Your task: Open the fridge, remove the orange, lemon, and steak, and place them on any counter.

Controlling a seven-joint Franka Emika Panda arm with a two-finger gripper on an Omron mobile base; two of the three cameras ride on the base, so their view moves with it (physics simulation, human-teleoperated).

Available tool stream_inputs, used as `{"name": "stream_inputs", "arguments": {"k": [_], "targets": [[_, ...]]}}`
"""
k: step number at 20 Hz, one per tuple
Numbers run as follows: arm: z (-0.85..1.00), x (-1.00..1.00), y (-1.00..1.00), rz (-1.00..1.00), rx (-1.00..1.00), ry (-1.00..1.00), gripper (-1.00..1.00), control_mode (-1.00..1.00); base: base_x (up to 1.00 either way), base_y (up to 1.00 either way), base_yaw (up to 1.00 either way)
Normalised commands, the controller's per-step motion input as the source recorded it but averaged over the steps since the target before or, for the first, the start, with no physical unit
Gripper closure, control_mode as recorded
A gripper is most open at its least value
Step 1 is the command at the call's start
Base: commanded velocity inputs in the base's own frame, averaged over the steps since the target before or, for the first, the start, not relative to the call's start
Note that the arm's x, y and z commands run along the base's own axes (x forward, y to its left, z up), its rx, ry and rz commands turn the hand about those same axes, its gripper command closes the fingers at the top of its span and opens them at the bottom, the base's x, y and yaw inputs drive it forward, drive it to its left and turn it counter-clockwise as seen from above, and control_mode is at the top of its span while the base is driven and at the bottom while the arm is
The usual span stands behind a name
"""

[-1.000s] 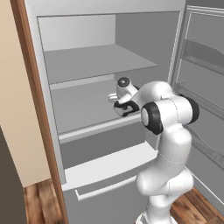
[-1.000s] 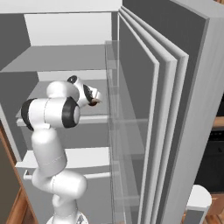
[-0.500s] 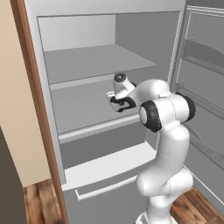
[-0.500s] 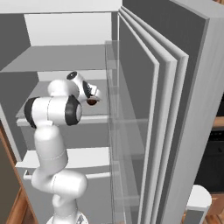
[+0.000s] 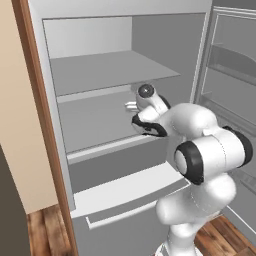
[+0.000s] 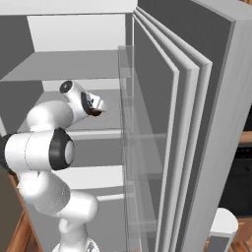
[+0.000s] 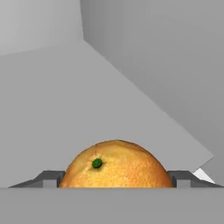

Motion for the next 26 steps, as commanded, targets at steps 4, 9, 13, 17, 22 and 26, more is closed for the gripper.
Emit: {"name": "stream_inputs", "arguments": {"k": [4, 9, 13, 17, 22, 26], "targets": [[0.46, -1.00, 0.00, 0.01, 0.02, -0.14, 1.00, -1.00, 0.00, 0.00, 0.00], [0.19, -1.00, 0.00, 0.03, 0.00, -0.21, 1.00, -1.00, 0.00, 0.00, 0.00], [0.62, -1.00, 0.00, 0.02, 0.00, -0.14, 1.00, -1.00, 0.00, 0.00, 0.00], [0.92, -1.00, 0.02, 0.01, 0.01, -0.01, 1.00, -1.00, 0.00, 0.00, 0.00], [0.64, -1.00, 0.05, 0.00, 0.01, 0.01, 1.00, -1.00, 0.00, 0.00, 0.00], [0.18, -0.73, 0.06, 0.00, 0.00, 0.05, 1.00, -1.00, 0.00, 0.00, 0.00]]}}
